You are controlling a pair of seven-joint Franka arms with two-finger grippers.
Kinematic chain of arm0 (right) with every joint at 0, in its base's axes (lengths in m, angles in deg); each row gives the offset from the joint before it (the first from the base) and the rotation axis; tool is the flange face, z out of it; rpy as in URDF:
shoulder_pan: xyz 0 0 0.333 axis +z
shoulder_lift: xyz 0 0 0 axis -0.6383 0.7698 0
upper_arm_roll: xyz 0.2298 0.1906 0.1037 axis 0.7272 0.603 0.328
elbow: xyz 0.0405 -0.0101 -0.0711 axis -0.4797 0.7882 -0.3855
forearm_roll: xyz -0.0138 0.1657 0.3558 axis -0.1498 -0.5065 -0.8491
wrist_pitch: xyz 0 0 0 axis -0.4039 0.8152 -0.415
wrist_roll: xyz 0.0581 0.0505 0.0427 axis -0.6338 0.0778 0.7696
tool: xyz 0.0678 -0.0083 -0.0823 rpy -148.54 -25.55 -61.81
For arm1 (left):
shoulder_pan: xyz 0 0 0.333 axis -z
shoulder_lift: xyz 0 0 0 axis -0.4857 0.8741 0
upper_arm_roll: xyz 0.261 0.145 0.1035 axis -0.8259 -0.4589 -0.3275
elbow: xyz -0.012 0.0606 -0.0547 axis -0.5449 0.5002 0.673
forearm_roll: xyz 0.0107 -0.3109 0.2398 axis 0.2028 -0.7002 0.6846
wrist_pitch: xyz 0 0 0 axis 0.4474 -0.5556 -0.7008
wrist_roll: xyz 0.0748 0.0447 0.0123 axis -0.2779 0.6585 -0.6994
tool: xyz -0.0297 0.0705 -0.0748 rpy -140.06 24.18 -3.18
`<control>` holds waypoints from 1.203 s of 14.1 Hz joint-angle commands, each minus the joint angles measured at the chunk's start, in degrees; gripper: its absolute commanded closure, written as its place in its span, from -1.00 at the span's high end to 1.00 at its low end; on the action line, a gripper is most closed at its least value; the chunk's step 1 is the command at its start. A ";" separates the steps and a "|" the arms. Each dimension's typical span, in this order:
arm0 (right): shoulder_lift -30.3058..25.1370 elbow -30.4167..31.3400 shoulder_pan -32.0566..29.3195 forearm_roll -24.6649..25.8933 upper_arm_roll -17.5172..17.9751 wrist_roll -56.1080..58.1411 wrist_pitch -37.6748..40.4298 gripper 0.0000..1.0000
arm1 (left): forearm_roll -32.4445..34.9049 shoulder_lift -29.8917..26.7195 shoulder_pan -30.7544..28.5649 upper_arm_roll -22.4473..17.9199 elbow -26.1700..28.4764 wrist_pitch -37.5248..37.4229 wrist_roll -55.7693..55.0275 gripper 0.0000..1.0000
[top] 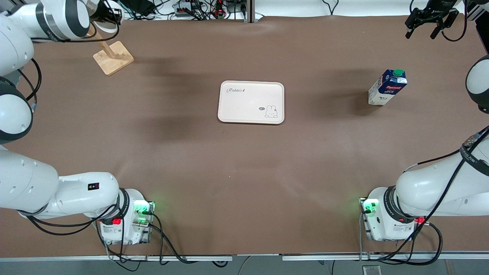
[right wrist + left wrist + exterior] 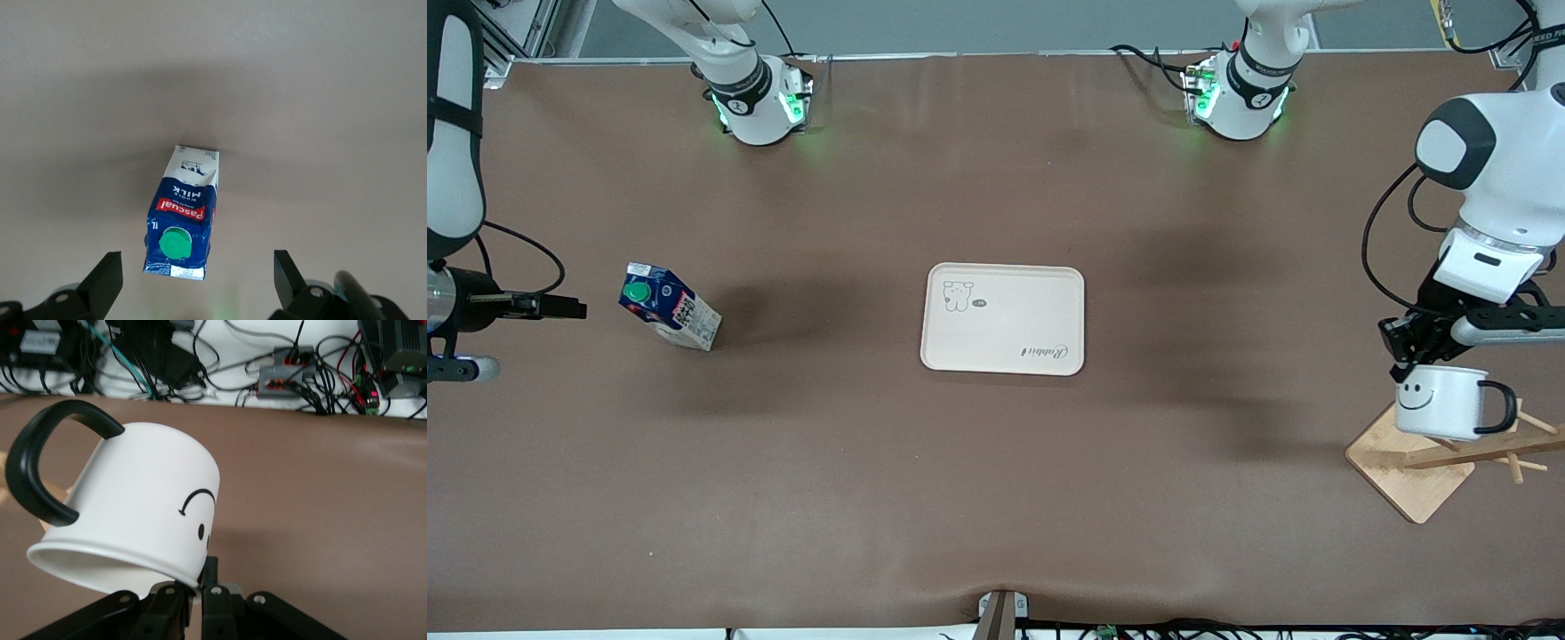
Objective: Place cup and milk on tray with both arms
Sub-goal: 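Lift the mug off the tree while the right gripper grasps the milk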
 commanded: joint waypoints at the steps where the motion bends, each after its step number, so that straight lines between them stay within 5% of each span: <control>1: -0.61 2.06 -0.39 -1.04 0.69 0.02 -1.30 1.00 | -0.32 0.35 0.02 2.97 -4.50 -8.61 -7.28 -1.00; 7: -3.06 17.24 1.02 -1.66 0.87 -1.21 -15.27 1.00 | -0.50 4.30 0.19 12.81 -8.46 -18.81 -31.01 -1.00; 13: -6.50 21.48 2.25 -1.57 0.95 -10.16 -10.82 1.00 | -0.85 9.83 2.12 22.57 -9.69 -22.26 -52.64 -1.00; 17: -7.90 25.17 2.42 -1.57 0.96 -10.53 -12.12 1.00 | -4.45 14.84 6.86 23.99 -10.83 -22.26 -60.39 -1.00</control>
